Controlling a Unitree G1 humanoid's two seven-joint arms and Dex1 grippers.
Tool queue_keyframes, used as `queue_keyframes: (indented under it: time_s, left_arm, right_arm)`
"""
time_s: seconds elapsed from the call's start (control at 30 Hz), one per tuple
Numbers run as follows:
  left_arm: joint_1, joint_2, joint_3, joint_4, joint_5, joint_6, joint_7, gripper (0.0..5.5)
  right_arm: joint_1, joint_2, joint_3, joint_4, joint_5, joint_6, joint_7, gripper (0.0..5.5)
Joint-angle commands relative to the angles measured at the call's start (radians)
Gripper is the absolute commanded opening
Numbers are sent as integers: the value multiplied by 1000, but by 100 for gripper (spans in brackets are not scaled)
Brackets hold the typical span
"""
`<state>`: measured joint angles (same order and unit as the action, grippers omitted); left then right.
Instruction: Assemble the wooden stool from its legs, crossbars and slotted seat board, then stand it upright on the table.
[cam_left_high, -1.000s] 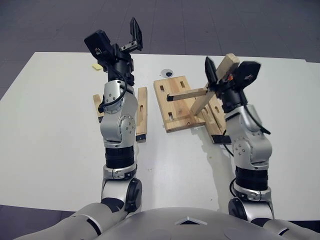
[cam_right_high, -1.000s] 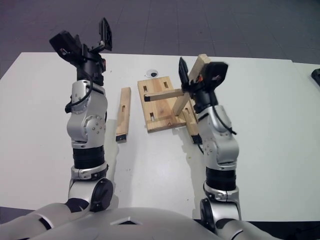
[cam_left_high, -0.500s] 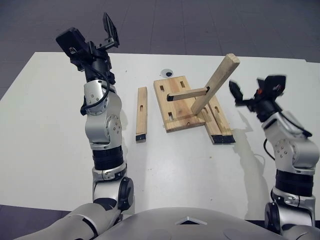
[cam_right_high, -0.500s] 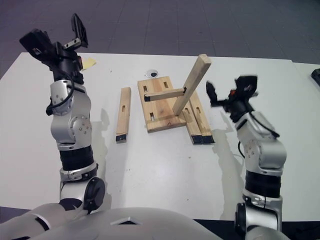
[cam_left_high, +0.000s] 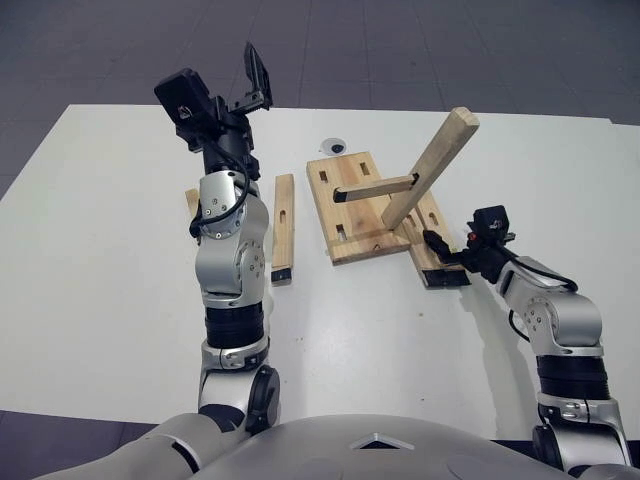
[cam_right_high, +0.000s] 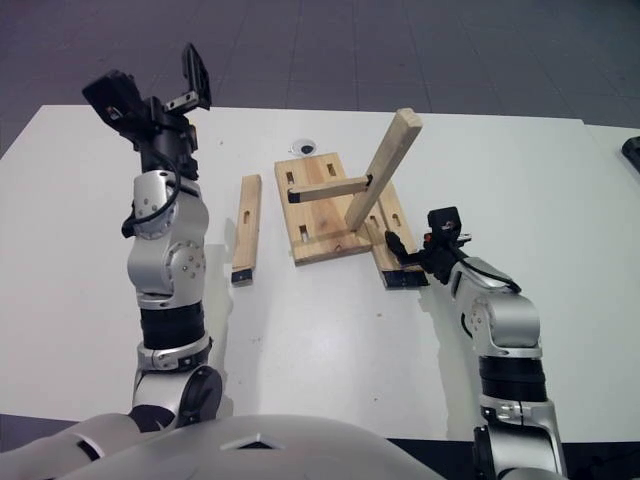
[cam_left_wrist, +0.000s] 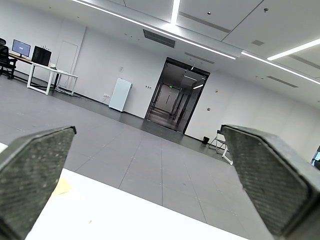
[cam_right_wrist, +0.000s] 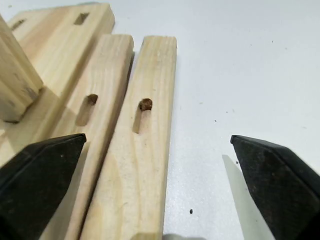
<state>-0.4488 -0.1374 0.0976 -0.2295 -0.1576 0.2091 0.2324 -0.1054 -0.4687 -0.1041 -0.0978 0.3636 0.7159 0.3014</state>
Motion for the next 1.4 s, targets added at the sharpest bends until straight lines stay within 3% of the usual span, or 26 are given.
queue_keyframes:
  time_s: [0.03, 0.27, 0.87, 1.0, 1.13, 1.4]
  left_arm:
    - [14, -2, 1, 3, 13, 17, 10, 540]
    - [17, -2, 5, 4, 16, 14, 15, 540]
    - [4, -27, 38, 41, 16, 121, 98, 540]
    - [3, -26, 51, 46, 8, 129, 100, 540]
    - [6, -26, 50, 54, 12, 123, 98, 540]
    - [14, -16, 129, 92, -43, 139, 105, 540]
  right_arm:
    - [-18, -27, 15, 38, -53, 26, -5, 539]
    - [-55, -55, 13, 79, -96, 52, 18, 532]
    - [-155, -138, 149, 97, -136, 283, 158, 260]
    - [-177, -135, 124, 110, -124, 285, 173, 205]
    - [-178, -123, 73, 111, -93, 247, 199, 204]
    - [-276, -67, -187, 147, -21, 116, 105, 204]
